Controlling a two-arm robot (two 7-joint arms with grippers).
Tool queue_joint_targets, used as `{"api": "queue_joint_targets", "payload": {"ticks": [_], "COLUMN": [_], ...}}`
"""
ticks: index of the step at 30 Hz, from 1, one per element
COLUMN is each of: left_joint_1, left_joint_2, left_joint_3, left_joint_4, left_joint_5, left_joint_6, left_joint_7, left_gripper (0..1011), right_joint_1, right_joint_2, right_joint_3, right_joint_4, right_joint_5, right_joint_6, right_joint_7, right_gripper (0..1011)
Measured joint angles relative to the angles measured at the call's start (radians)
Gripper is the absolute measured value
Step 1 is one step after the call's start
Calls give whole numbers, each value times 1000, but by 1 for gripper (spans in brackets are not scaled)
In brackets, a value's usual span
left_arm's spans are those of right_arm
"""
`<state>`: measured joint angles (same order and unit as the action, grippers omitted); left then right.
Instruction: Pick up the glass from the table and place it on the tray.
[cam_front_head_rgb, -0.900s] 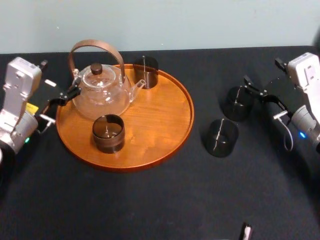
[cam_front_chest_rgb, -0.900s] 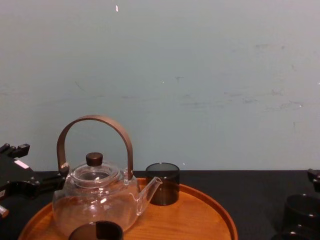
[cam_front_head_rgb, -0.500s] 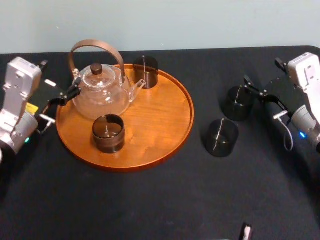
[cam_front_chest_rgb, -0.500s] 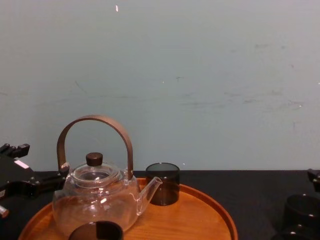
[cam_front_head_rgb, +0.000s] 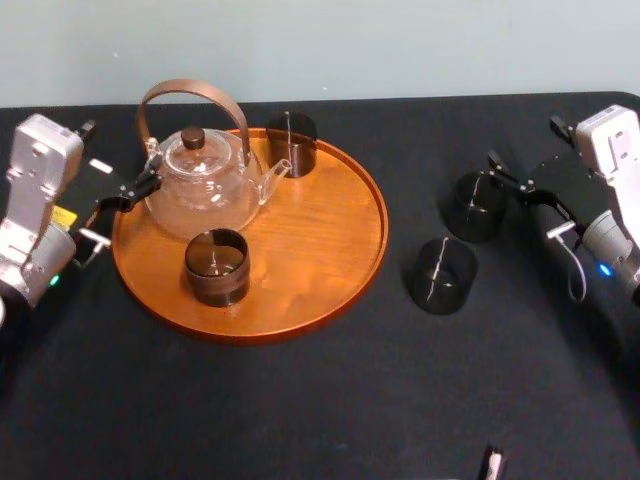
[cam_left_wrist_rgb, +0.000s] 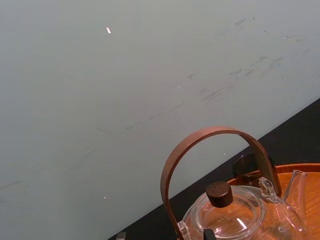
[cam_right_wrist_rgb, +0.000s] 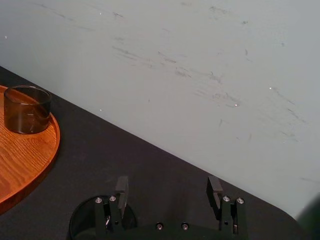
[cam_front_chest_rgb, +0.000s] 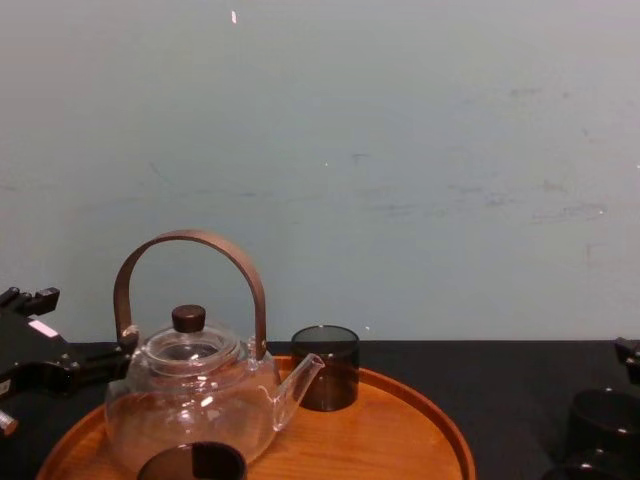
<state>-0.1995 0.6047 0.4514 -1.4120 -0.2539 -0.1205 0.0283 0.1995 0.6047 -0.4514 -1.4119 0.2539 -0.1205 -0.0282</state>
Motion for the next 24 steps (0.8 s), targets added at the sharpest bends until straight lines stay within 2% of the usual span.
{"api": "queue_joint_targets", "payload": {"ticks": [15,19,24], "left_joint_1": [0,0,0], "left_joint_2": [0,0,0], "left_joint_3": [0,0,0], "left_joint_4": [0,0,0], "left_joint_5": [0,0,0], "left_joint_6": [0,0,0], "left_joint_7": [0,0,0], "left_gripper": [1001,1001,1001], "right_joint_1": [-2,-26,-79], "right_joint_2": [0,11,33], "right_joint_3": [2,17,33], "right_joint_4": [-2,-31,-101], "right_joint_5": [0,9,13], "right_joint_6": [0,0,14], "right_joint_7": [2,28,47], "right_gripper": [1003,1002,1002]}}
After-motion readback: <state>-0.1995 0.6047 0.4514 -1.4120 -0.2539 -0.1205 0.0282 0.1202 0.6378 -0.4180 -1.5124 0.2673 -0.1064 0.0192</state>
